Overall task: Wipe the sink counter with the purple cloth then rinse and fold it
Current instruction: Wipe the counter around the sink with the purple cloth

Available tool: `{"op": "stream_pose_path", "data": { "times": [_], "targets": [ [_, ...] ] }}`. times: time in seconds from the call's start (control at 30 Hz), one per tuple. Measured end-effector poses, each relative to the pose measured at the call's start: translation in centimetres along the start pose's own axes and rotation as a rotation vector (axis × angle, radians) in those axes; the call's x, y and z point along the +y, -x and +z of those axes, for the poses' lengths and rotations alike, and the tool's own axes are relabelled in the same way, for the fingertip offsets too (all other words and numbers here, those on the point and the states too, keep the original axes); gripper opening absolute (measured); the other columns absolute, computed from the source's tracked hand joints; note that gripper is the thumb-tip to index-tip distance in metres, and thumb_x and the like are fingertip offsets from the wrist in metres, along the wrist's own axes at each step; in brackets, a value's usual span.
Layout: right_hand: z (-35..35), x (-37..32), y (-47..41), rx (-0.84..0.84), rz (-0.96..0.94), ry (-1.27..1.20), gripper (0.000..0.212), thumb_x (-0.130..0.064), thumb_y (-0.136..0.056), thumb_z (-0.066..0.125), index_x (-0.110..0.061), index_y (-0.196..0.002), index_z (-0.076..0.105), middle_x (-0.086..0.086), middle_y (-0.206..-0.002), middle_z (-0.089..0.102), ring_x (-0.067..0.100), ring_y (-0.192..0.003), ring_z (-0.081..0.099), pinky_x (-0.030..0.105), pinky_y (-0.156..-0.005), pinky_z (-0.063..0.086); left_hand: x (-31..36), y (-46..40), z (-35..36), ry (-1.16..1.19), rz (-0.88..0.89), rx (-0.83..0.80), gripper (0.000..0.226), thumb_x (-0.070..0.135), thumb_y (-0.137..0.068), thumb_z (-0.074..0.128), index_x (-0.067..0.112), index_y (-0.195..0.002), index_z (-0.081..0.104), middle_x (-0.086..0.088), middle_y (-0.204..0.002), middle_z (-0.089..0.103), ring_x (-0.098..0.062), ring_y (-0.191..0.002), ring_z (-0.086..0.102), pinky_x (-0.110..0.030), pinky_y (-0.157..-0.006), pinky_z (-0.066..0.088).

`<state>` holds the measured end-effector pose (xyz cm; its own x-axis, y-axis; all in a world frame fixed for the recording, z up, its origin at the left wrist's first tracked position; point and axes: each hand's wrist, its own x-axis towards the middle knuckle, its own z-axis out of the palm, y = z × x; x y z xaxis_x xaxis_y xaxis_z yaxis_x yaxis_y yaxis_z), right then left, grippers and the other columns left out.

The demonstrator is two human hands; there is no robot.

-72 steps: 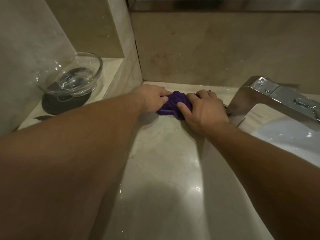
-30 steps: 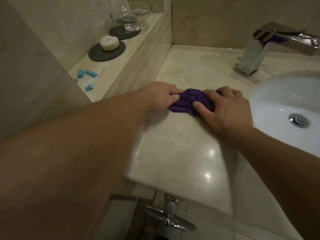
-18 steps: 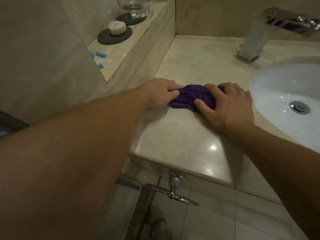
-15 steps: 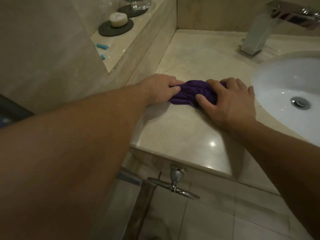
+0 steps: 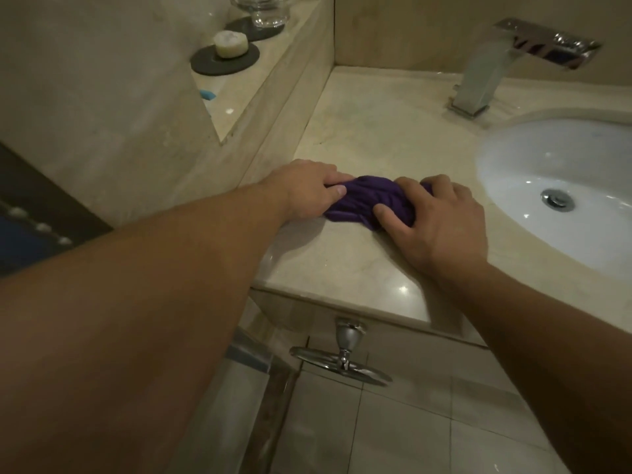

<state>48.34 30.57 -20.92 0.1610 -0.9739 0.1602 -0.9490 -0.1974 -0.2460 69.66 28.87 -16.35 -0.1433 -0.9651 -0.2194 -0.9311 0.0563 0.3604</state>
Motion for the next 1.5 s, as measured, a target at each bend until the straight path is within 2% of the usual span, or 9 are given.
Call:
{"op": "stream_pose_path", "data": {
  "times": [0.2,0.57,1.3,1.5],
  "targets": [
    [-0.1,-0.1,0.4,-0.019,0.007,-0.005,0.065,-0.077,-0.091,0.027,-0.040,-0.140,0.046,0.004,-0.133,0.052,0.031,-0.125,0.046,0.048,-0.107,0.038,-0.2,-0.1,0.5,-0.006,-0.019,-0.012,0.042,0.041,-0.105,0.040,0.039,-0.147,0.047,0.007,-0.158,0.040,-0.021,-0.147,0.032,-0.044,-0.121,0.025],
    [-0.4,-1.0,3.6,-0.008,0.024,-0.006,0.064,-0.076,-0.091,0.028,-0.039,-0.140,0.046,0.004,-0.135,0.053,0.031,-0.127,0.046,0.047,-0.107,0.037,-0.4,2.7,1.4,-0.055,-0.012,-0.004,0.042,0.042,-0.106,0.038,0.042,-0.148,0.044,0.007,-0.162,0.033,-0.020,-0.150,0.026,-0.044,-0.122,0.021],
    [-0.6,-2.6,10.0,-0.010,0.034,0.012,0.066,-0.079,-0.089,0.026,-0.040,-0.140,0.044,0.005,-0.136,0.052,0.033,-0.127,0.045,0.047,-0.106,0.040,-1.0,8.6,3.7,-0.149,0.036,0.044,0.043,0.047,-0.104,0.035,0.045,-0.146,0.044,0.010,-0.158,0.040,-0.021,-0.146,0.033,-0.046,-0.118,0.029],
    [-1.3,-2.5,11.2,-0.022,-0.014,-0.006,0.077,-0.086,-0.080,0.037,-0.039,-0.140,0.048,0.005,-0.131,0.054,0.032,-0.124,0.047,0.046,-0.102,0.042,-0.6,10.2,4.3,-0.127,0.039,0.117,0.040,0.044,-0.105,0.037,0.045,-0.143,0.049,0.012,-0.150,0.049,-0.019,-0.140,0.041,-0.047,-0.115,0.033]
  ]
}}
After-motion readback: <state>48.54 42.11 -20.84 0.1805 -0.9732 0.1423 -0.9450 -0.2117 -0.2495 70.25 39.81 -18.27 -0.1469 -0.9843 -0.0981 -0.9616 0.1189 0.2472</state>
